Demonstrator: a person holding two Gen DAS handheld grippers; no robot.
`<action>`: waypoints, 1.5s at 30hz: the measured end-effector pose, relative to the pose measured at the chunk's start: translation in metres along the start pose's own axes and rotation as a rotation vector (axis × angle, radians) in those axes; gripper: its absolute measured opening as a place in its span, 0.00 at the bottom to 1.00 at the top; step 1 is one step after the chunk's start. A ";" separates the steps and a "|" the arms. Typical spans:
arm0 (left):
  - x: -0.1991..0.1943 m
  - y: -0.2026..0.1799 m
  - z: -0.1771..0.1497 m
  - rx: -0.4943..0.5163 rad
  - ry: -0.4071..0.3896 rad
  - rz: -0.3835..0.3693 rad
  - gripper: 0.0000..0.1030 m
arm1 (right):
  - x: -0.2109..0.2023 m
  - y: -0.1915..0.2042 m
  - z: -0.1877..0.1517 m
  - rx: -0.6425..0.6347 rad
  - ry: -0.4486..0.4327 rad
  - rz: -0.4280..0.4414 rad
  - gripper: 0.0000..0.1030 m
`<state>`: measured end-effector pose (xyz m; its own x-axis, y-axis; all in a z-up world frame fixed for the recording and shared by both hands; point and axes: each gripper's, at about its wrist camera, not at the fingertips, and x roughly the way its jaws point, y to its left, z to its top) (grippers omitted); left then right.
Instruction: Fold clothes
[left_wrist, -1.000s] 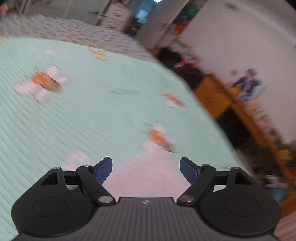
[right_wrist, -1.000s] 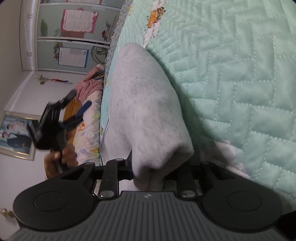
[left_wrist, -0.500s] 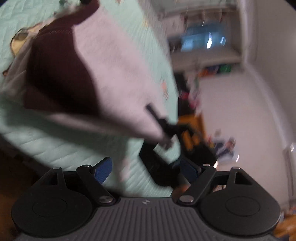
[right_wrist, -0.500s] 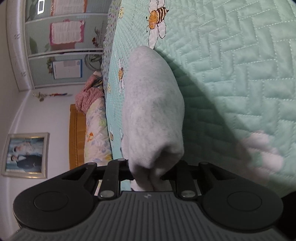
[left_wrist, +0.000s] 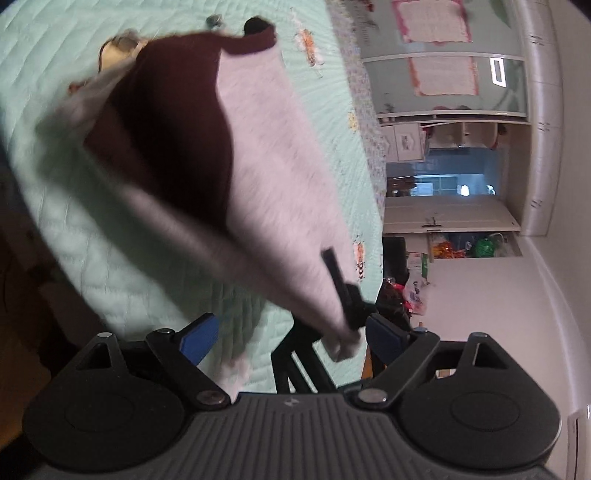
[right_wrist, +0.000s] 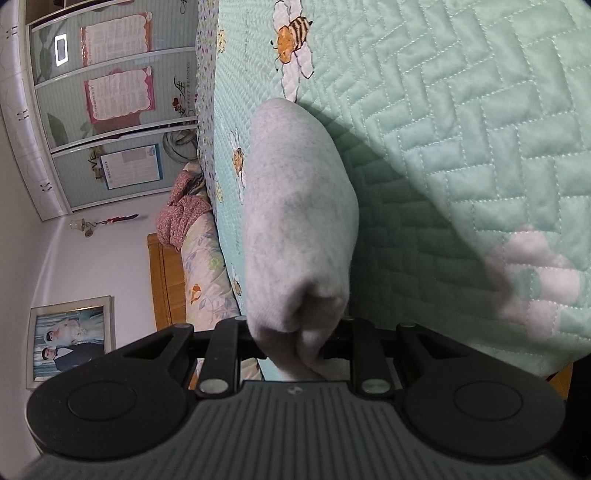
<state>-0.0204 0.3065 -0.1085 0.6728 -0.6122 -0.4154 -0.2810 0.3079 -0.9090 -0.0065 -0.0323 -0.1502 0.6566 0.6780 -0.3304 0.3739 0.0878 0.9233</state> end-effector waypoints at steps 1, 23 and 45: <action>-0.001 0.000 0.004 0.002 -0.015 -0.003 0.87 | 0.001 0.001 0.001 0.000 0.003 0.003 0.24; 0.033 -0.014 0.043 0.177 0.034 0.100 0.42 | 0.000 -0.026 0.000 0.052 0.007 0.018 0.24; -0.017 0.032 0.041 -0.005 0.221 0.083 0.34 | -0.081 -0.017 0.044 -0.268 -0.009 0.017 0.74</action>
<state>-0.0128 0.3568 -0.1290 0.4812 -0.7296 -0.4859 -0.3333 0.3604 -0.8712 -0.0379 -0.1208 -0.1480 0.6675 0.6746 -0.3152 0.1768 0.2676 0.9472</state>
